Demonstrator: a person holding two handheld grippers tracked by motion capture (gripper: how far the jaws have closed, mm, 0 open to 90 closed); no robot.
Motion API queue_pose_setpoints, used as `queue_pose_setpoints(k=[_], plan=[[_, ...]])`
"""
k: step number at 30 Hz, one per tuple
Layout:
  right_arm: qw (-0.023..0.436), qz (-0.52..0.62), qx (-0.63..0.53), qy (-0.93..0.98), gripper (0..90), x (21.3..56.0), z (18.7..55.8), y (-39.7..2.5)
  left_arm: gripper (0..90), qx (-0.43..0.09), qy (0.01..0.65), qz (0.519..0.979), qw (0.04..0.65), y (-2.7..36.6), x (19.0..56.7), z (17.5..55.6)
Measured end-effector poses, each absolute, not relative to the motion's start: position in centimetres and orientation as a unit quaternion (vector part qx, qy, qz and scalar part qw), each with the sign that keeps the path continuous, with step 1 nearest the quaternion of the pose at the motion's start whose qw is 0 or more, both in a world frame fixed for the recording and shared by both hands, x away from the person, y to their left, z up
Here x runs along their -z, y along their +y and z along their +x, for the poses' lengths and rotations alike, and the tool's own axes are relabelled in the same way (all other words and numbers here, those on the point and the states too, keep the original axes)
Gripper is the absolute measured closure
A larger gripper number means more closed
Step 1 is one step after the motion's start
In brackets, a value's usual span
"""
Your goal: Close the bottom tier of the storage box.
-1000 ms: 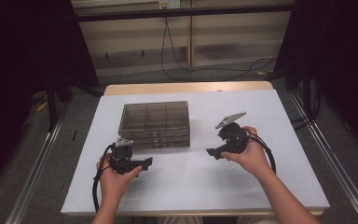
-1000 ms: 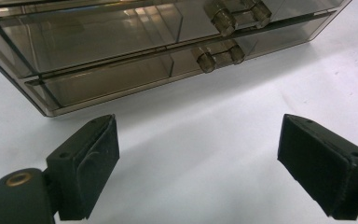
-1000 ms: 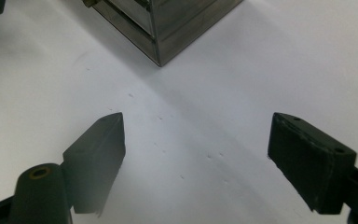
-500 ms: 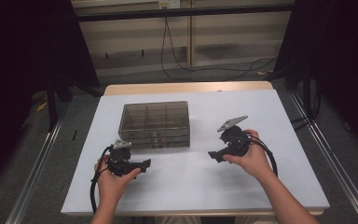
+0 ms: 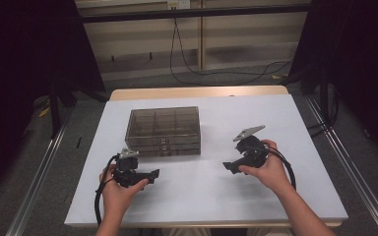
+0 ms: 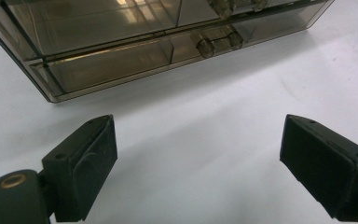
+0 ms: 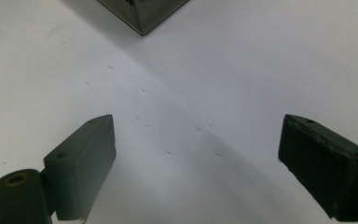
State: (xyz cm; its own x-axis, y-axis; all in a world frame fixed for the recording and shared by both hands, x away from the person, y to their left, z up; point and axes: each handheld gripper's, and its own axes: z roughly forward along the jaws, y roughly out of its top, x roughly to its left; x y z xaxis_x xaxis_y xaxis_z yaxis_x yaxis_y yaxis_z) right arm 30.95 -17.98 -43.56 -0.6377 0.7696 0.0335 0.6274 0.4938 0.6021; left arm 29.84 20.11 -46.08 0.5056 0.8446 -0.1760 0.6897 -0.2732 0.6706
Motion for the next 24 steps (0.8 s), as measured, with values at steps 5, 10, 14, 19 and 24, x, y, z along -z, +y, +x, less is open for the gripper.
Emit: queue_pose_setpoints(k=[5,10,14,19,24], plan=[[0.122,0.409,-0.296,0.855,10.6,43.9,30.7,-18.2,9.7,-0.111,0.485,0.791,0.356,20.1,46.2,29.7],[0.123,0.412,-0.293,0.854,10.5,44.3,30.4,-18.3,8.8,-0.110,0.484,0.792,0.356,20.2,46.3,29.7],[0.123,0.414,-0.294,0.853,10.0,44.5,30.2,-18.4,8.2,-0.105,0.484,0.793,0.356,20.1,46.4,29.6],[0.126,0.411,-0.296,0.853,10.1,44.8,29.9,-18.5,7.8,-0.108,0.481,0.796,0.352,20.1,46.4,29.6],[0.126,0.412,-0.295,0.853,10.1,45.2,29.6,-18.8,7.6,-0.106,0.480,0.797,0.351,20.0,46.6,29.5]])
